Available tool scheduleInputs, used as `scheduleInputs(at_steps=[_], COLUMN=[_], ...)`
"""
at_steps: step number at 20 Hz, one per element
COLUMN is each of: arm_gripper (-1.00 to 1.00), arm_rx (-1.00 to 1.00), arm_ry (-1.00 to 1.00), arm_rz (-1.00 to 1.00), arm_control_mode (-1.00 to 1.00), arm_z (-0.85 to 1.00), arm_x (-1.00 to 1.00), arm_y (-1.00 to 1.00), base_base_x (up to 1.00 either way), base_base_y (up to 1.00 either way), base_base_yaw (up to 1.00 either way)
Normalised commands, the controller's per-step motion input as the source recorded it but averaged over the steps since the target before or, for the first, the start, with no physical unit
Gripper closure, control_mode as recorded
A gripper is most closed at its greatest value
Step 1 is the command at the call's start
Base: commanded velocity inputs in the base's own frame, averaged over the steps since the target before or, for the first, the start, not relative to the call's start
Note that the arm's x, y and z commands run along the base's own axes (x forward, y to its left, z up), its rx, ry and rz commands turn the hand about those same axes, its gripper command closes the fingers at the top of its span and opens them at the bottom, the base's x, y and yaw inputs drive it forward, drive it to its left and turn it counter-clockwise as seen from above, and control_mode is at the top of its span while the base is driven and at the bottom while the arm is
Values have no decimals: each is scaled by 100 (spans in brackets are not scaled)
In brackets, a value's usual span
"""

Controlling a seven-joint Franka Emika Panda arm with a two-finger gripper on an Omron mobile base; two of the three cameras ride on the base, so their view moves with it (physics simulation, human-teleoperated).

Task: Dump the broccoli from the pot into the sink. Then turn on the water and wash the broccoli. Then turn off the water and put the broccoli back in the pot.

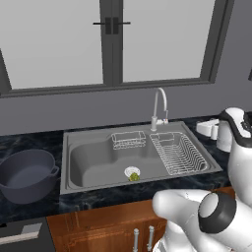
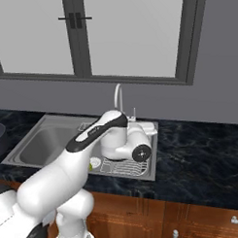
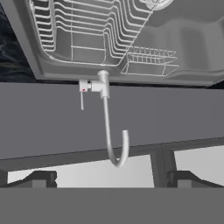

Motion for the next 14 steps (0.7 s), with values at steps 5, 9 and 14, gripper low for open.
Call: scheduleInputs(at_steps=[5, 9, 14], arm_gripper=[-100, -100, -100], arm_rx=[0, 0, -1], arm_ry=[0, 0, 0], arm_rz=[0, 0, 0], arm_control_mode=[-100, -100, -100], arm_z=[-10, -9, -12], arm_x=[25, 27, 36], arm_y=[13, 18, 20], base_base_x=[0, 0, 0], base_base_y=[0, 0, 0], base_base_yaw=[0, 0, 0])
